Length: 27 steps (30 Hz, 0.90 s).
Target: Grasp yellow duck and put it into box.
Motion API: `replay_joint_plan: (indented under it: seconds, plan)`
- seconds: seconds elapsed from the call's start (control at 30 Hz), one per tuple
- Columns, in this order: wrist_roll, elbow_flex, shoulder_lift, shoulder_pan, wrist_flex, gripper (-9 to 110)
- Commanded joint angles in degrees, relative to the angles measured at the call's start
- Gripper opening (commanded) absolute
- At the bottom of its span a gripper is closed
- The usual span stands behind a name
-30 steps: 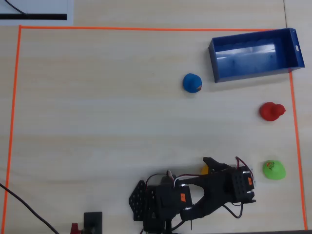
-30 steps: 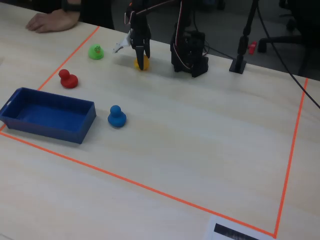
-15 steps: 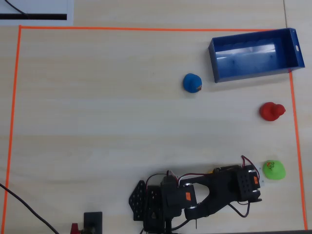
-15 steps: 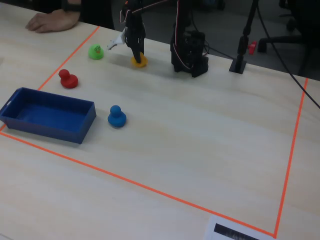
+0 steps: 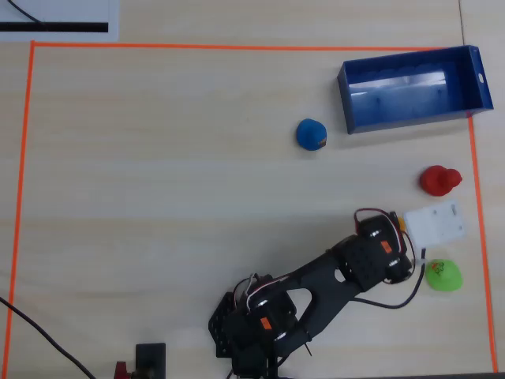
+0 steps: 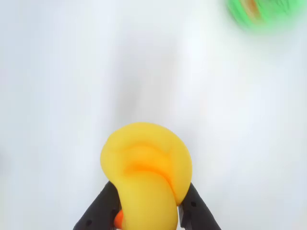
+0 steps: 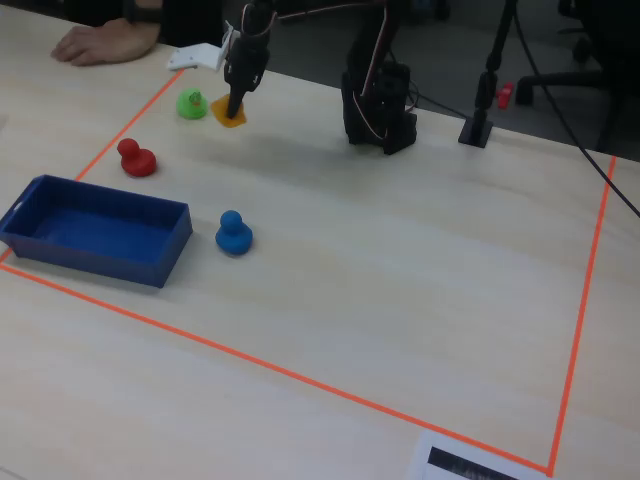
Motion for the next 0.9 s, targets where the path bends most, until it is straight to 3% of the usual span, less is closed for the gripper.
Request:
replay_joint_plan:
  seconds: [0.0, 0.37, 0.63, 0.87]
  plan:
    - [4.66, -6.5, 2.46, -13.36, -1.58, 0]
    - [9.14, -31.38, -18.28, -28.56, -12.74, 0]
    - [9.4, -60.03, -43.07, -28.04, -14.5, 0]
    - [7.47, -65.3, -56.6, -23.99, -19.51, 0]
